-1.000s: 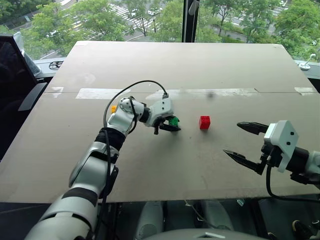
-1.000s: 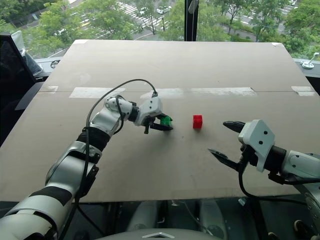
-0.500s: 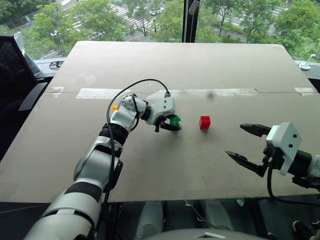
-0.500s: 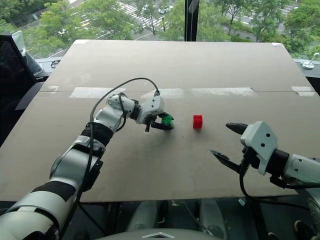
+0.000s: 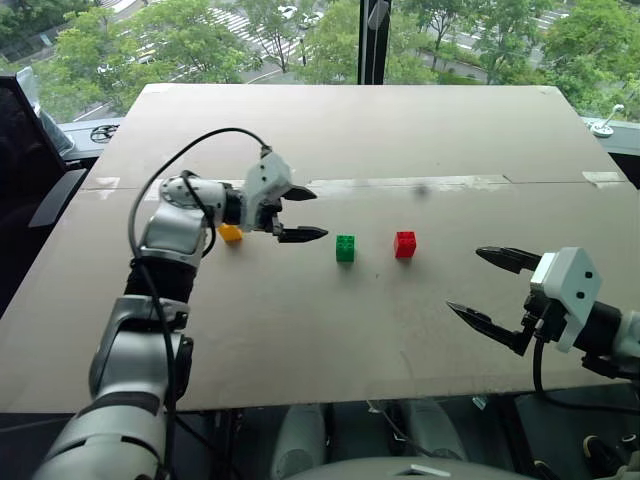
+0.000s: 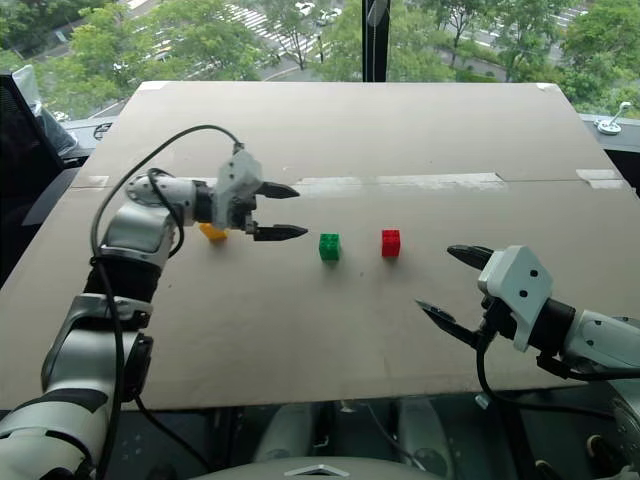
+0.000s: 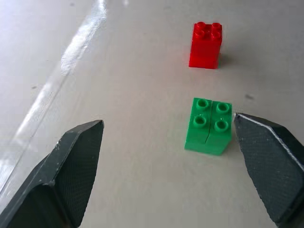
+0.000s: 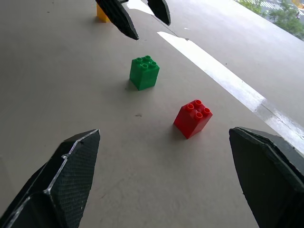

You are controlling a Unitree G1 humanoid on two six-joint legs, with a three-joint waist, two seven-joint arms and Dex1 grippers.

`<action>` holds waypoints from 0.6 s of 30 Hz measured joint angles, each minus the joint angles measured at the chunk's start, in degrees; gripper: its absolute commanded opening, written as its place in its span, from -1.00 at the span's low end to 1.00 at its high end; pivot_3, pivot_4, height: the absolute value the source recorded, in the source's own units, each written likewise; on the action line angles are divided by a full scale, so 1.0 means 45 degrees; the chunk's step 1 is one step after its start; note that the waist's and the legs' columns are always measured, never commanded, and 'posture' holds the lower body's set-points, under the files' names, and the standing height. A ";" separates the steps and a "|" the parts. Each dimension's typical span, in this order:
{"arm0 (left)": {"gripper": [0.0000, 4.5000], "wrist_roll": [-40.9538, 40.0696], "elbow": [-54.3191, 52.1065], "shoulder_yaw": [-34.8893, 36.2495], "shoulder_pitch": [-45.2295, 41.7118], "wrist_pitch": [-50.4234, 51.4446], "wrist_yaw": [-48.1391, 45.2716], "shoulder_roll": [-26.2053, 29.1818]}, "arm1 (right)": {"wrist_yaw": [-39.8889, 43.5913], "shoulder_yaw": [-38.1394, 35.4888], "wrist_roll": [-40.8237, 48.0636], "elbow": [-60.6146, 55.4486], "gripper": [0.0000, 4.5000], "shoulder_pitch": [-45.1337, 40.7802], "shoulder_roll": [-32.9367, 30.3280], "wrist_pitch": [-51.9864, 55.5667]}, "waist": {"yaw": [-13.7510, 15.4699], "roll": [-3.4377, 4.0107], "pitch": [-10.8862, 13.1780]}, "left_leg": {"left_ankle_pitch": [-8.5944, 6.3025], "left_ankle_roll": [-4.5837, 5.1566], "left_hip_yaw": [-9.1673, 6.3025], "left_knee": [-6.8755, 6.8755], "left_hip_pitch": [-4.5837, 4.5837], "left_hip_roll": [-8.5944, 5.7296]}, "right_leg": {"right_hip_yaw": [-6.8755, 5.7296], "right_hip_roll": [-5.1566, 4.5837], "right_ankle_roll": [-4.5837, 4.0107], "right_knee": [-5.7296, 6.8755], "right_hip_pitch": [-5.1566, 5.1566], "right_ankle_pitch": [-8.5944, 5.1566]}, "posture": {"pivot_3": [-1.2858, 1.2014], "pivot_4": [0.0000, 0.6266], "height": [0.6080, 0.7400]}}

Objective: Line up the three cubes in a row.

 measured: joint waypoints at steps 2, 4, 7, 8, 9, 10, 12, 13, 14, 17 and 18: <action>0.98 -0.0464 -0.1605 0.0977 0.1015 0.1389 0.1007 0.0381 | 0.0161 0.0446 -0.0114 0.0351 1.00 -0.0321 0.0043 -0.0208 | -0.0001 -0.0002 0.0001 | 0.0000 0.0000 -0.0002 0.0002 0.0001 -0.0003 | -0.0005 -0.0003 -0.0004 -0.0001 0.0005 -0.0004 | 0.03 -0.52 1.00; 0.98 -0.0633 -0.2761 0.1868 0.1958 0.2475 0.2134 0.0823 | 0.0317 0.0797 -0.0167 0.0686 1.00 -0.0641 0.0104 -0.0442 | 0.0044 -0.0002 0.0001 | 0.0001 -0.0001 -0.0005 0.0003 0.0017 -0.0006 | -0.0010 -0.0003 -0.0007 0.0000 0.0016 -0.0008 | 0.03 -0.52 1.00; 0.98 -0.0535 -0.3397 0.2402 0.3305 0.2770 0.3077 0.1680 | 0.0616 0.1368 -0.0226 0.1140 1.00 -0.1276 0.0142 -0.0726 | 0.0090 -0.0011 -0.0008 | 0.0000 -0.0002 -0.0004 0.0001 0.0042 -0.0005 | -0.0010 0.0000 -0.0010 -0.0001 0.0038 -0.0009 | 0.03 -0.52 1.00; 0.98 -0.0466 -0.3385 0.2441 0.3548 0.2895 0.3261 0.1811 | 0.0701 0.1443 -0.0255 0.1181 1.00 -0.1312 0.0147 -0.0775 | 0.0117 -0.0010 -0.0007 | 0.0000 -0.0001 -0.0004 0.0002 0.0038 -0.0005 | -0.0013 -0.0001 -0.0010 -0.0003 0.0037 -0.0010 | 0.03 -0.52 1.00; 0.98 -0.0377 -0.3332 0.2454 0.3723 0.2998 0.3507 0.1897 | 0.0768 0.1586 -0.0301 0.1279 1.00 -0.1379 0.0154 -0.0831 | 0.0191 -0.0012 -0.0008 | 0.0000 -0.0002 -0.0006 0.0003 0.0033 -0.0005 | -0.0023 -0.0002 -0.0011 -0.0003 0.0038 -0.0010 | 0.03 -0.52 1.00; 0.98 -0.0309 -0.3251 0.2456 0.3819 0.3107 0.3879 0.1936 | 0.0842 0.1651 -0.0348 0.1379 1.00 -0.1435 0.0158 -0.0926 | 0.0248 -0.0014 -0.0007 | 0.0001 -0.0002 -0.0003 0.0005 0.0022 -0.0007 | -0.0040 -0.0007 -0.0011 -0.0009 0.0038 -0.0010 | 0.03 -0.52 1.00; 0.98 -0.0177 -0.3146 0.2606 0.3855 0.3403 0.4682 0.1895 | 0.0947 0.1655 -0.0405 0.1459 1.00 -0.1448 0.0158 -0.1056 | 0.0305 -0.0018 -0.0009 | 0.0001 -0.0002 -0.0004 0.0008 0.0018 -0.0011 | -0.0042 -0.0014 -0.0012 -0.0014 0.0041 -0.0009 | 0.03 -0.52 1.00; 0.98 -0.0170 -0.3198 0.2868 0.3854 0.3799 0.5336 0.1741 | 0.1003 0.1658 -0.0428 0.1482 1.00 -0.1438 0.0158 -0.1087 | 0.0300 -0.0021 -0.0011 | 0.0000 -0.0002 -0.0006 0.0008 0.0017 -0.0011 | -0.0039 -0.0015 -0.0012 -0.0016 0.0043 -0.0008 | 0.03 -0.52 1.00; 0.98 -0.0217 -0.3348 0.3102 0.3863 0.4163 0.5842 0.1485 | 0.1010 0.1659 -0.0455 0.1485 1.00 -0.1423 0.0159 -0.1124 | 0.0293 -0.0022 -0.0012 | 0.0000 -0.0001 -0.0008 0.0007 0.0019 -0.0012 | -0.0032 -0.0016 -0.0011 -0.0017 0.0044 -0.0007 | 0.03 -0.52 1.00; 0.98 -0.0359 -0.4259 0.3480 0.4050 0.5193 0.7504 0.0303 | 0.1016 0.1665 -0.0514 0.1486 1.00 -0.1362 0.0164 -0.1195 | 0.0270 -0.0024 -0.0013 | 0.0000 -0.0001 -0.0007 0.0008 0.0019 -0.0015 | -0.0025 -0.0018 -0.0011 -0.0017 0.0045 -0.0005 | 0.03 -0.52 1.00; 0.98 -0.0371 -0.4423 0.3517 0.4058 0.5396 0.7879 0.0016 | 0.1013 0.1691 -0.0545 0.1485 1.00 -0.1362 0.0169 -0.1214 | 0.0264 -0.0029 -0.0013 | 0.0000 -0.0001 -0.0009 0.0008 0.0018 -0.0016 | -0.0027 -0.0017 -0.0009 -0.0014 0.0046 -0.0004 | 0.03 -0.52 1.00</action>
